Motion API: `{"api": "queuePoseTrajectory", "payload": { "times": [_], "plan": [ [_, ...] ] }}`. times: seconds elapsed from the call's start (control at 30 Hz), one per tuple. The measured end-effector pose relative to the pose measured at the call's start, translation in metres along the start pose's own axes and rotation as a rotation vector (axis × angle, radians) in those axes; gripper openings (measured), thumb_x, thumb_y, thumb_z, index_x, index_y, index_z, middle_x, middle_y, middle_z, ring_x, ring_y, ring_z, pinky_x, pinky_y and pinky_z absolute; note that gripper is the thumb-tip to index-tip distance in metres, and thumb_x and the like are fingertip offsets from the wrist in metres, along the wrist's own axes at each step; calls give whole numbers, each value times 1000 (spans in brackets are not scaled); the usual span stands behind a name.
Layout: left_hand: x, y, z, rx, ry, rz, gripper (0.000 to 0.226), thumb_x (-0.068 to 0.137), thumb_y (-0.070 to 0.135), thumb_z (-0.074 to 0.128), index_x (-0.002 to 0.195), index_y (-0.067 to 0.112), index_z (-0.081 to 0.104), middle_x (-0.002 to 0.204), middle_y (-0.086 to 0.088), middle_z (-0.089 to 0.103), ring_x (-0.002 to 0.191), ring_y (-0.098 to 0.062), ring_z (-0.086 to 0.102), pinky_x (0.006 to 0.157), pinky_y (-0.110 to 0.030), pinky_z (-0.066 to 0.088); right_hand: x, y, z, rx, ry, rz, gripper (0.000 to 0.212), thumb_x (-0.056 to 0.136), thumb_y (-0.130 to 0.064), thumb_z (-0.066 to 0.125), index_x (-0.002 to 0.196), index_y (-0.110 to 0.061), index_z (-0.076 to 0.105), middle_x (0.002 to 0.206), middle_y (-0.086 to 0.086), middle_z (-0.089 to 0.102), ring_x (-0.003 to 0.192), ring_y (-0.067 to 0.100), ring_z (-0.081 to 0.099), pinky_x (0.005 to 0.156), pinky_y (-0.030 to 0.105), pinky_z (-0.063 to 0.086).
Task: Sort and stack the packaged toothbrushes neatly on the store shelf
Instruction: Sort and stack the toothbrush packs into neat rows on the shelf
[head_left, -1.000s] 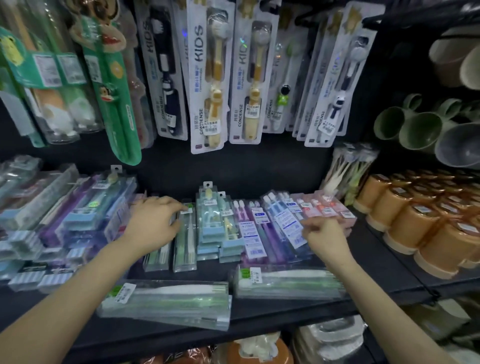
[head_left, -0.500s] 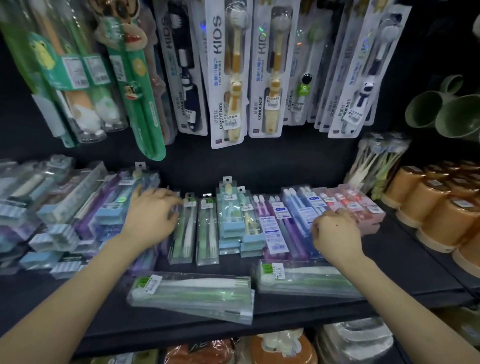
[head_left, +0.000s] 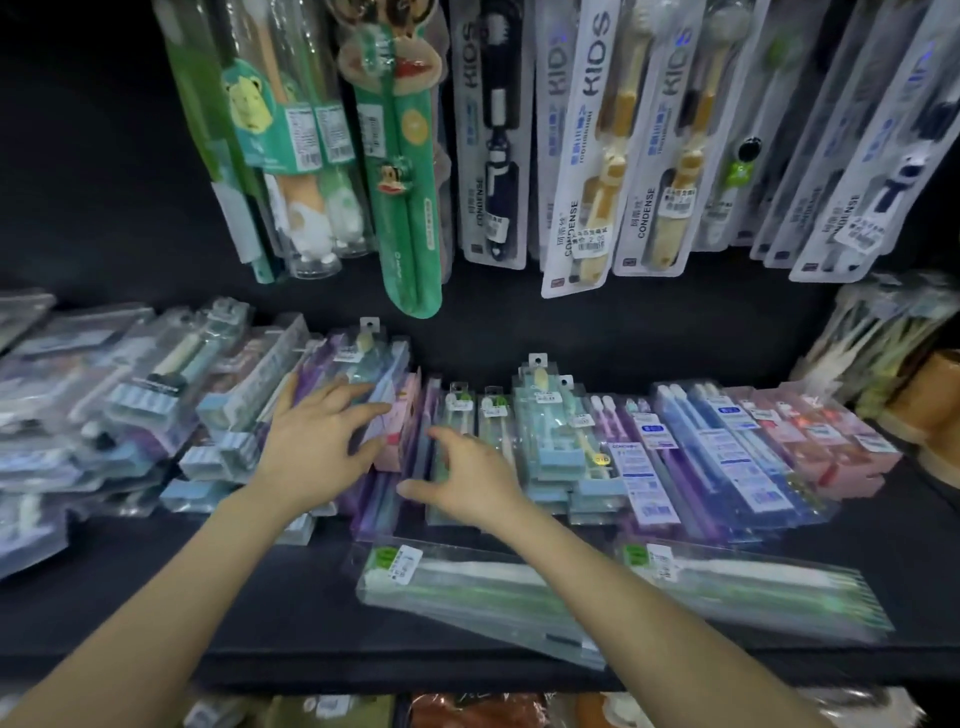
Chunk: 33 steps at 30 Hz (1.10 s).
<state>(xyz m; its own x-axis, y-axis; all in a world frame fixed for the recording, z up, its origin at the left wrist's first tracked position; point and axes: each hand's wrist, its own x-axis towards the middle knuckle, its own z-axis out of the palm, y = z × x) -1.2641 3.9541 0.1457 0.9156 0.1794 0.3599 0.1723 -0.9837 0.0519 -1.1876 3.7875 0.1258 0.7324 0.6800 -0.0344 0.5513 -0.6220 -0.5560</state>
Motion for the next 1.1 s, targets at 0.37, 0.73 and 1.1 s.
{"api": "queuePoseTrajectory", "payload": {
  "times": [0.37, 0.73, 1.1],
  "plan": [
    [-3, -7, 8, 36, 41, 38, 41, 81, 41, 71, 118, 24, 68, 132, -3, 59, 127, -29, 49, 110, -64, 14, 32, 1, 31, -176, 95, -1, 83, 75, -53, 71, 143, -19, 38, 139, 6, 51, 126, 26, 48, 100, 35, 41],
    [-2, -8, 9, 28, 35, 31, 42, 82, 43, 68, 120, 26, 66, 133, -1, 58, 129, -27, 47, 110, -64, 9, -8, -17, 3, 390, 384, 199, 43, 86, -17, 59, 129, -11, 56, 104, 7, 70, 85, 22, 68, 77, 35, 54],
    [4, 88, -19, -589, 52, -154, 45, 93, 48, 50, 125, 18, 61, 100, 4, 67, 97, -19, 61, 86, -30, 44, -100, 41, -67, 1086, 467, 237, 31, 92, 5, 55, 114, -16, 61, 71, 10, 69, 47, 10, 61, 44, 20, 48]
  ]
}}
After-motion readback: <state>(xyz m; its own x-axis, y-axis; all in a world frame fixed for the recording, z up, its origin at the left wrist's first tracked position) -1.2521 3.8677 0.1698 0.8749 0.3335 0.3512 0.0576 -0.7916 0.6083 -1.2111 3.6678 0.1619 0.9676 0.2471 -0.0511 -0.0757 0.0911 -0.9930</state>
